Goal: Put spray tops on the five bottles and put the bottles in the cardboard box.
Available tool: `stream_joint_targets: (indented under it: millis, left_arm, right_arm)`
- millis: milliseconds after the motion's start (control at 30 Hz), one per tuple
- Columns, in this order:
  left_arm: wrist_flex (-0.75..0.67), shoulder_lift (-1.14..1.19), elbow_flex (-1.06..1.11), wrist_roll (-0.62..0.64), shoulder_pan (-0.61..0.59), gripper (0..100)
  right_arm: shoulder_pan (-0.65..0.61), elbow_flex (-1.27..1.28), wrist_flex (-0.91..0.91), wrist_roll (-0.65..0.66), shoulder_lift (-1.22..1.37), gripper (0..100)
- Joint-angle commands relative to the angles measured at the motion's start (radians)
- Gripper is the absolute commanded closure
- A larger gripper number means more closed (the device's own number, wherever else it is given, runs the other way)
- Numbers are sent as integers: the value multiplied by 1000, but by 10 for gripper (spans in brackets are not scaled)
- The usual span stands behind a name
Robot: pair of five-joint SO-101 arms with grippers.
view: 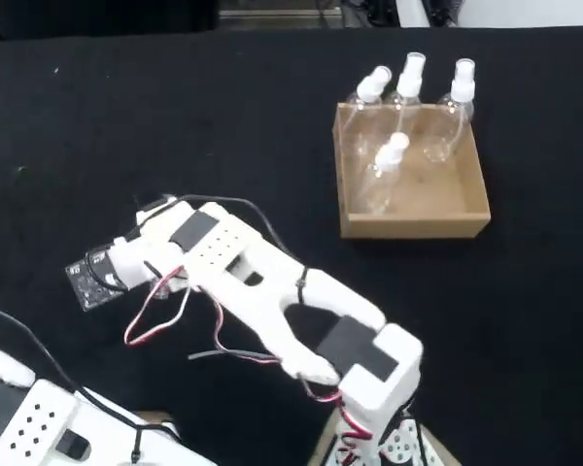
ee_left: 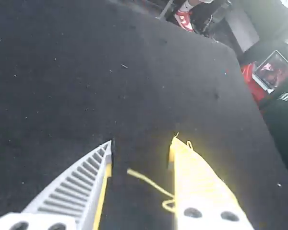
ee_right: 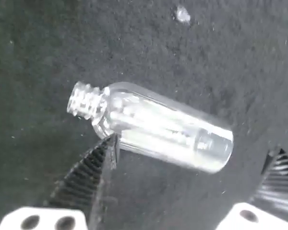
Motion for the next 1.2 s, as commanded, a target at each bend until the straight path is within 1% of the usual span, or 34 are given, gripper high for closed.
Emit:
stream_joint_targets:
  millis: [0,300,733,767,833,967,1067,1100,1167]
  left_arm:
    - [6,-6,-35,17,-5,809]
    - [8,-6,-33,17,-5,809]
    - [3,-12,-18,17,15,809]
    - [3,-12,-18,17,15,809]
    - [3,-14,-18,17,15,809]
    - [3,-14,-18,17,15,809]
    - [3,-14,-18,17,15,809]
    - [3,-14,-18,17,15,809]
    - [3,-14,-18,18,15,809]
  right_arm:
    - [2,-61,-12,69,-7,578]
    - [0,-35,-12,186,10,578]
    - [9,-39,-12,178,93,580]
    - [14,-39,-12,158,91,588]
    - [25,-42,-12,87,91,648]
    - [55,-42,-18,-64,93,844]
    - [95,-45,-17,-242,90,969]
    - [110,-48,-12,-305,87,992]
    - [158,-42,0,-433,77,972]
